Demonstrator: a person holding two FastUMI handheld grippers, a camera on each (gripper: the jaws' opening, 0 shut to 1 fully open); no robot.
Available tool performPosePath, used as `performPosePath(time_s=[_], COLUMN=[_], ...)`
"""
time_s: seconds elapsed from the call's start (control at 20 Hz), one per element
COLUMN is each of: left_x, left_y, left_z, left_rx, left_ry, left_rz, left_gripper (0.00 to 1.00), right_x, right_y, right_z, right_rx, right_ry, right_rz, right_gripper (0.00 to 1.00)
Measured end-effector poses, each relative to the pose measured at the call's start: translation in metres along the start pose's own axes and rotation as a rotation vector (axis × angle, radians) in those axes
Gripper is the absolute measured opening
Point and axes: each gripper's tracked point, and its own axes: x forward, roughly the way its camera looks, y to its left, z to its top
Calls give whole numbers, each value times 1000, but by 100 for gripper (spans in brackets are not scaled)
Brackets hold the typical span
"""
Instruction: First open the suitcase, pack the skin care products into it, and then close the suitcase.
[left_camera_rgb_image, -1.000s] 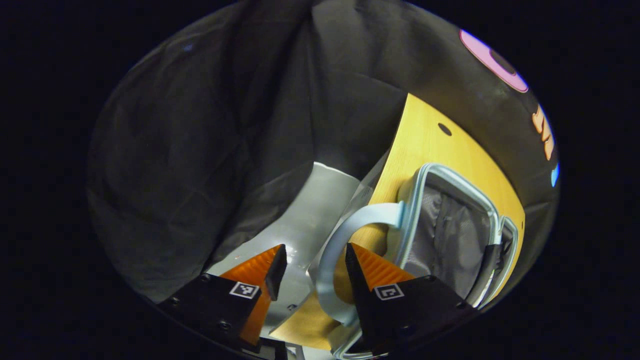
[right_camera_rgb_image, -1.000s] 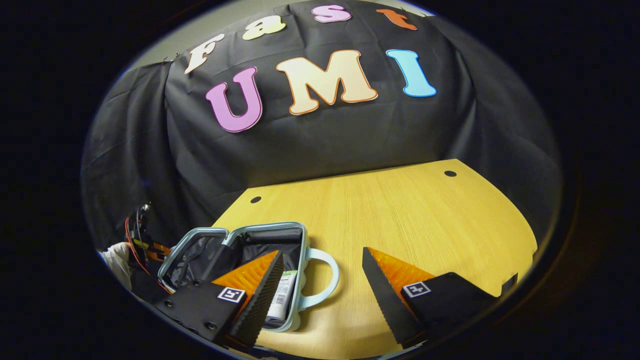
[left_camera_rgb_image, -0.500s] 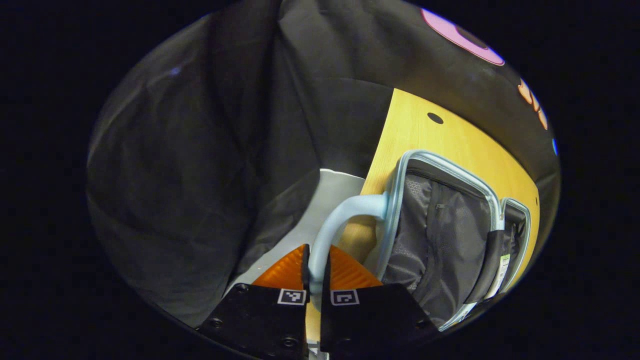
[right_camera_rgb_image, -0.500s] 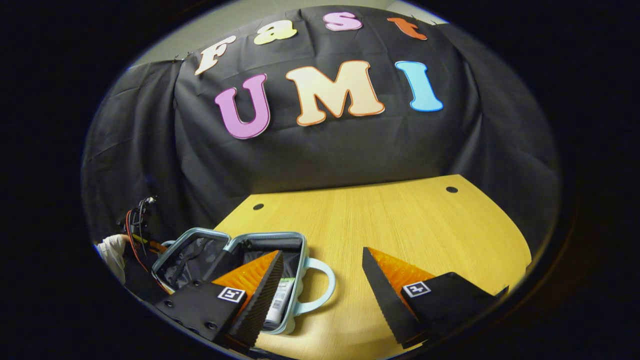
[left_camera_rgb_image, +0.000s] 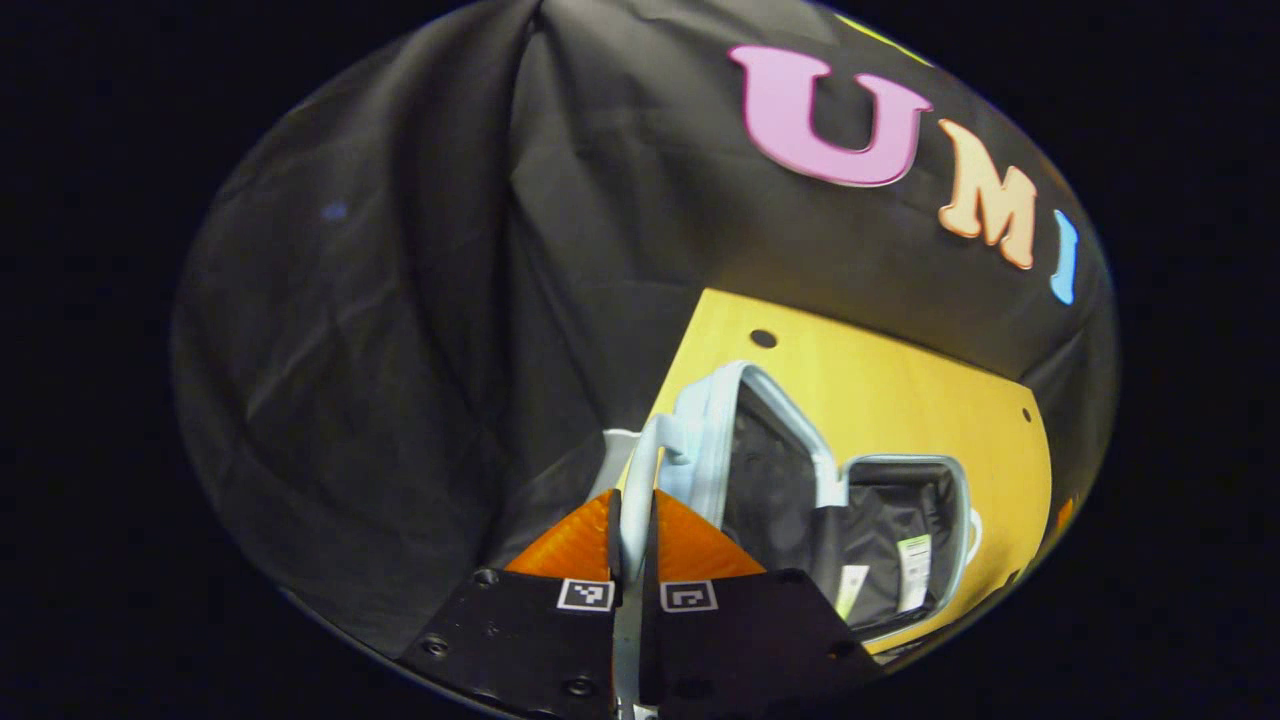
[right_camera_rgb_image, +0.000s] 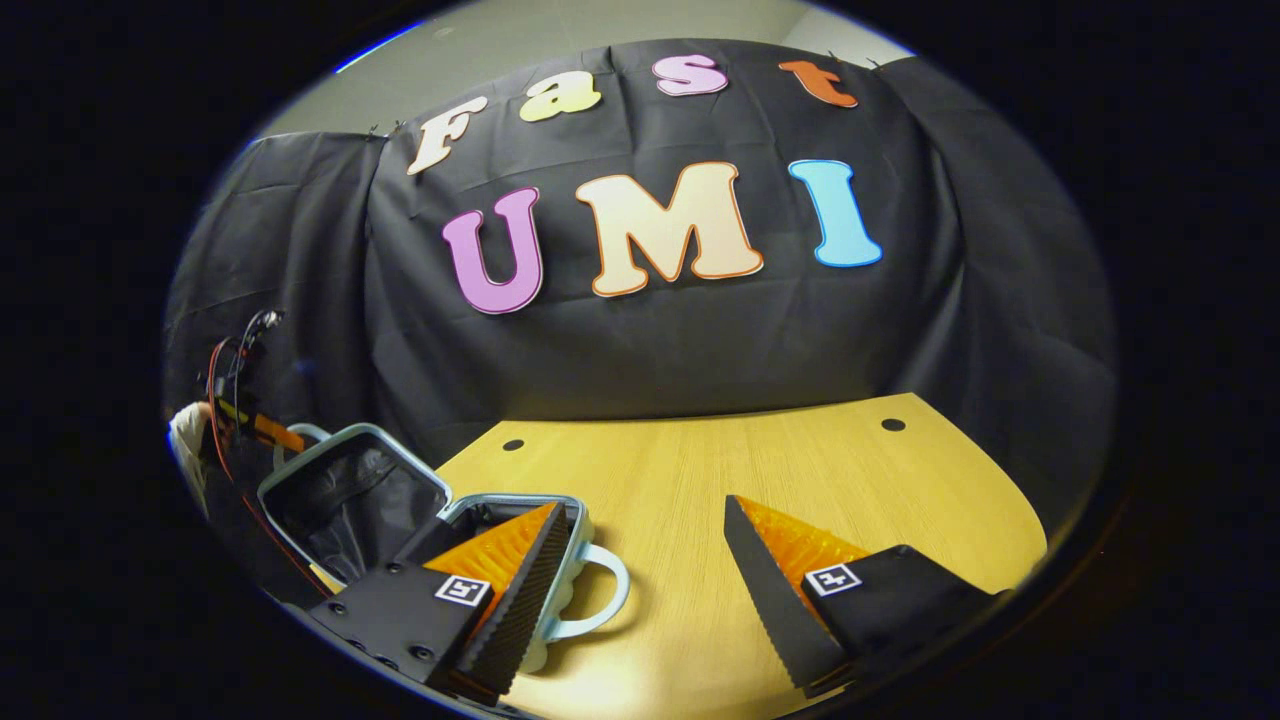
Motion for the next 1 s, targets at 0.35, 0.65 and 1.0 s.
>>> performPosePath(time_s=[0.35, 0.65, 1.0], left_x=[-80, -83, -67], left_y=[-133, -254, -350], left_z=[44, 14, -19], left_rx=[166, 148, 98], left_ry=[-129, -113, -104], left_rz=[-82, -227, -360], left_gripper=[2, 3, 3], right_x=[-19, -30, -41], right_y=[-61, -120, -168], right_z=[23, 34, 51], right_rx=[-3, 58, -3], right_ry=[-32, -29, -50], right_rz=[46, 29, -14], right_gripper=[98, 98, 98])
